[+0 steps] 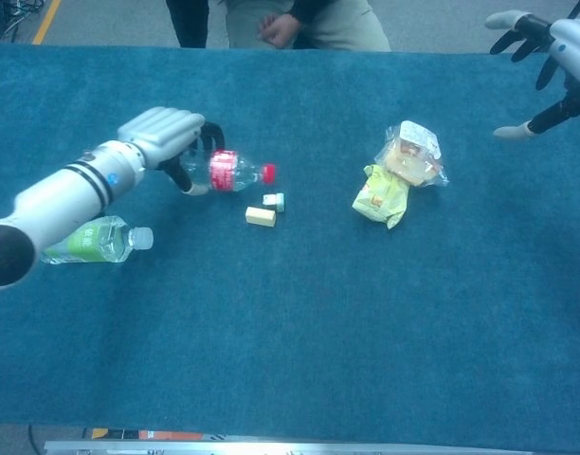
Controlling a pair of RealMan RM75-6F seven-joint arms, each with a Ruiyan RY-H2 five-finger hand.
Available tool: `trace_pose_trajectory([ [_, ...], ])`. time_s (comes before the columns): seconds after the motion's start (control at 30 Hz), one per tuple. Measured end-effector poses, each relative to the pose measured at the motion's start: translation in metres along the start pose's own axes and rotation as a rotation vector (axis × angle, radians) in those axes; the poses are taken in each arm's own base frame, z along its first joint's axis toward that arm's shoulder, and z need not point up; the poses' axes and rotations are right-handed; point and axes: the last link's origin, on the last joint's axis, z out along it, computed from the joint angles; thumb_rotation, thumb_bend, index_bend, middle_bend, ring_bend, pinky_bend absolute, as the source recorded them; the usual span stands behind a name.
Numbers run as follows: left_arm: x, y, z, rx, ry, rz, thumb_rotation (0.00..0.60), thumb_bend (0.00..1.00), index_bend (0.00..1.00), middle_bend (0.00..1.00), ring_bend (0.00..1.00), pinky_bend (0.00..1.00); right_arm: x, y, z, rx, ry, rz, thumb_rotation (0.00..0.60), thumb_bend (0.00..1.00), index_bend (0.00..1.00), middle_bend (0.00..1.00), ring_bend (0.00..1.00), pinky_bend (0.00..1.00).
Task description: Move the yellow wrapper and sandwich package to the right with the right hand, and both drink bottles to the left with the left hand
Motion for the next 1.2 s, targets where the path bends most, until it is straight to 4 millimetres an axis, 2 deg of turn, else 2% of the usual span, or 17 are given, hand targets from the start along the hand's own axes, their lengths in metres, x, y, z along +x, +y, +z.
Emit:
trace_pose_trajectory([
  [0.43, 0.005, -0.057, -0.048, 0.083, -0.098, 0.118, 0.6, 0.24, 0.51, 0.49, 0.4, 0.38, -0.002, -0.004, -0.001, 0.01, -0.008, -0.007, 0.6, 0.04, 0.0, 0.25, 0.26, 0.44],
  [0.6, 0.005, -0.071, -0.059, 0.119, -0.127, 0.138, 0.6, 0.24, 0.5, 0.47, 0.39, 0.38, -0.002, -0.007, -0.002, 0.015, -0.008, -0.007, 0.6, 0.04, 0.0, 0.25, 0.26, 0.44],
  [0.7, 0.006, -0.078, -0.063, 0.138, -0.144, 0.147, 0.6, 0.24, 0.48, 0.44, 0.35, 0.37, -0.002, -0.007, -0.003, 0.017, -0.01, -0.009, 0.6, 0.04, 0.0, 0.25, 0.26, 0.44],
  [0.77, 0.005, -0.081, -0.066, 0.148, -0.163, 0.151, 0.6, 0.24, 0.43, 0.38, 0.29, 0.36, -0.002, -0.008, -0.003, 0.017, -0.009, -0.009, 0.6, 0.04, 0.0, 0.25, 0.26, 0.44],
  [0.87, 0.005, -0.085, -0.07, 0.164, -0.192, 0.155, 0.6, 0.24, 0.26, 0.26, 0.18, 0.31, -0.001, -0.008, -0.004, 0.017, -0.009, -0.01, 0.6, 0.04, 0.0, 0.25, 0.26, 0.44],
  [1.0, 0.01, -0.087, -0.074, 0.178, -0.22, 0.151, 0.6, 0.24, 0.12, 0.16, 0.07, 0.24, -0.001, -0.009, -0.004, 0.019, -0.007, -0.011, 0.6, 0.04, 0.0, 0.25, 0.26, 0.44],
  [1.1, 0.014, -0.085, -0.076, 0.179, -0.228, 0.147, 0.6, 0.24, 0.07, 0.13, 0.03, 0.21, 0.0, -0.01, -0.004, 0.02, -0.005, -0.013, 0.6, 0.04, 0.0, 0.25, 0.26, 0.44],
  [1.2, 0.019, -0.083, -0.079, 0.176, -0.227, 0.138, 0.6, 0.24, 0.06, 0.12, 0.03, 0.2, 0.0, -0.011, -0.005, 0.025, -0.01, -0.014, 0.6, 0.04, 0.0, 0.25, 0.26, 0.44],
])
